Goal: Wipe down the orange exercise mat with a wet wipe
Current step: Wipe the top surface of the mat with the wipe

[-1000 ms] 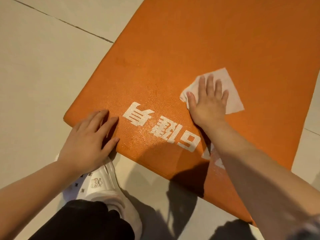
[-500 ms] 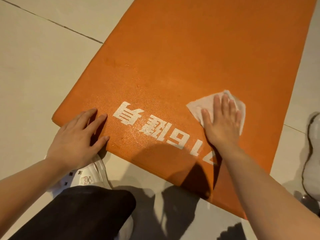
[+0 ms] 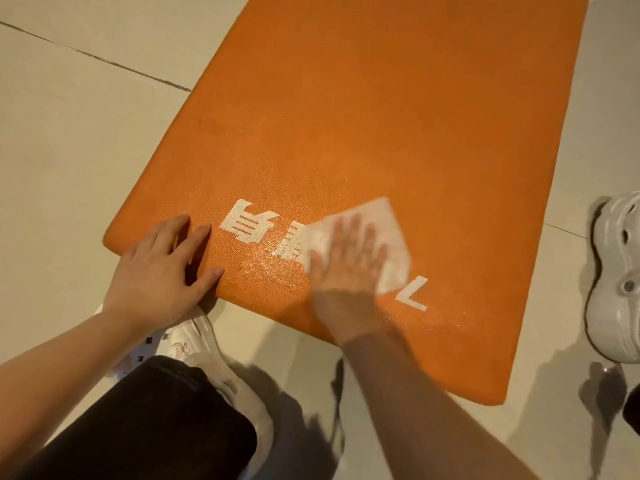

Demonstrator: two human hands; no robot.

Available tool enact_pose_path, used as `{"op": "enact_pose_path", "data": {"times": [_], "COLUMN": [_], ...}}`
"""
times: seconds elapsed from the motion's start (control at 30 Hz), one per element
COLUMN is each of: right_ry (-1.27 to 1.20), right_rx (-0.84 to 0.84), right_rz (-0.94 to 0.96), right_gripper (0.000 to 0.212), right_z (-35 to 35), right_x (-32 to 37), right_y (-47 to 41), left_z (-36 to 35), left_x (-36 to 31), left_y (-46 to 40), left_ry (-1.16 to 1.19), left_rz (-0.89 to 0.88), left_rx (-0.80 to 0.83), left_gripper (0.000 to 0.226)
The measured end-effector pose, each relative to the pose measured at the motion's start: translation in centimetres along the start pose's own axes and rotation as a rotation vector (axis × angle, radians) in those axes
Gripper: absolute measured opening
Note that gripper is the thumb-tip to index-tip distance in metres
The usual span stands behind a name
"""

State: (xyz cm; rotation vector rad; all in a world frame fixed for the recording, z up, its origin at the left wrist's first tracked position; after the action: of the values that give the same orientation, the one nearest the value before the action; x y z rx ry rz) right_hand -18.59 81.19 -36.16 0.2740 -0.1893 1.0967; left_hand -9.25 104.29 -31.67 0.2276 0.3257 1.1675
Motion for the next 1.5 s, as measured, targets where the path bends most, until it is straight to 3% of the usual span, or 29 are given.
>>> {"op": "enact_pose_path", "data": {"times": [0.13,0.27,0.33,0.53,0.67,0.73,0.9,1.07,1.17,1.23,1.37,1.5], "right_ry": [0.052,0.179,0.149,0.131,0.110,0.080,0.054,0.158,0.200,0.171,0.150,0.123], "right_rx": [0.131,0.216,0.195,0.148,0.128,0.129,0.226,0.357,0.333,0.297,0.216,0.201], "right_rz": [0.379,0.574,0.487,-0.083,-0.316,-0.318,0.200,0.779,0.895,0.742,0.199,0.055], "right_gripper": [0.066,0.064,0.063,0.066,0.063,0.066,0.064,0.064,0.061,0.063,0.071,0.076], "right_z": [-1.5,-0.7,0.6,4.5,4.1,3.6,1.0,-1.4,-1.0,0.1,3.6,3.7], "right_x": [6.7,2.8,-1.5,-16.4,-16.4,-14.3,-2.8,6.7,6.6,4.3,-3.3,-3.2], "right_y": [3.9,4.2,4.5,11.4,14.3,14.0,10.7,4.9,0.4,-3.8,-11.1,-11.0], "left_z": [0.0,0.1,0.1,0.4,0.5,0.6,0.9,2.3,2.7,2.5,1.7,1.3], "left_x": [0.0,0.1,0.2,0.4,0.3,0.3,0.6,1.5,3.0,4.4,5.7,5.1], "left_y": [0.0,0.0,0.0,-0.1,0.0,-0.1,-0.1,0.7,0.9,0.8,0.9,0.6], "left_ry": [0.010,0.021,0.023,-0.003,0.008,0.009,0.091,0.282,0.325,0.329,0.353,0.453], "left_rz": [0.008,-0.011,-0.022,-0.012,-0.004,0.003,0.027,0.164,0.284,0.371,0.492,0.525], "left_rx": [-0.001,-0.003,-0.010,-0.012,-0.010,-0.010,0.001,-0.107,-0.111,-0.089,-0.019,-0.017], "left_gripper": [0.086,0.085,0.085,0.087,0.089,0.089,0.085,0.069,0.072,0.068,0.066,0.068]}}
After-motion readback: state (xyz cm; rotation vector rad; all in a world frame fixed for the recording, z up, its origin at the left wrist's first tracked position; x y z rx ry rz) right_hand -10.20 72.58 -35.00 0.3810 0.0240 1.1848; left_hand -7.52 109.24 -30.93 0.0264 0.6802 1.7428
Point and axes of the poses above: each hand's wrist, its own y-axis away from the middle knuckle, its own z-axis out of the back of the hand, x = y × z, the point moved 4 cm from there along -y, towards the middle knuckle, and after that the axes turned 3 degrees about z, right-handed, at the moved point
